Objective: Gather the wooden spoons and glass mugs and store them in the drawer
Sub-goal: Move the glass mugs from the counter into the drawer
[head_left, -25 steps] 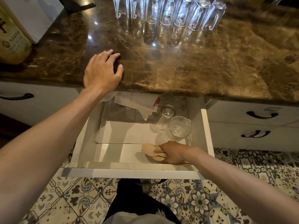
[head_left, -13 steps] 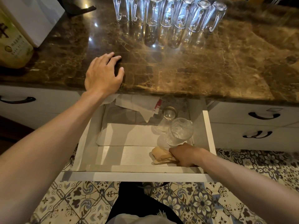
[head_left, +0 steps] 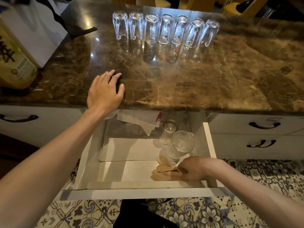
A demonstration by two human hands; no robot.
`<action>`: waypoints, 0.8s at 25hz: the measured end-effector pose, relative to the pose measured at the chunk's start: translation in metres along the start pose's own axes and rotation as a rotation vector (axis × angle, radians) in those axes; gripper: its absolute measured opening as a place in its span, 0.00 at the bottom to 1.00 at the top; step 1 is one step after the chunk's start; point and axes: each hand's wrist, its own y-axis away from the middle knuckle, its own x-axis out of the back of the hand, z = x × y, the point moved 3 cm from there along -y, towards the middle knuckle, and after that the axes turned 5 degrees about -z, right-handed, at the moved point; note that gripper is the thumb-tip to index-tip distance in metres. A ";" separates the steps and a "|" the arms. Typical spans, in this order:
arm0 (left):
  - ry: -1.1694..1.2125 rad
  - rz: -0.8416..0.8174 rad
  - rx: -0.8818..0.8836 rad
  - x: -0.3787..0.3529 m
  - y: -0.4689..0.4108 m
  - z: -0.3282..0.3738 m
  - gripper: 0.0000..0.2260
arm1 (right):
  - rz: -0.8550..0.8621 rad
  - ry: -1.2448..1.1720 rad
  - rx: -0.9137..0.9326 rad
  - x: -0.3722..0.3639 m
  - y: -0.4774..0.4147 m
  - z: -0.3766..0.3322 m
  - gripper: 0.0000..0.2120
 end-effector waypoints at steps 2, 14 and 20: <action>0.004 -0.022 -0.009 -0.004 0.003 0.005 0.22 | -0.087 0.000 0.009 0.009 0.017 -0.005 0.21; 0.472 -0.067 0.117 0.016 -0.018 0.005 0.18 | 0.851 -0.780 0.477 0.231 0.072 -0.024 0.04; 0.831 0.056 0.308 0.043 -0.086 0.001 0.15 | 1.042 -1.142 0.523 0.321 0.043 -0.028 0.08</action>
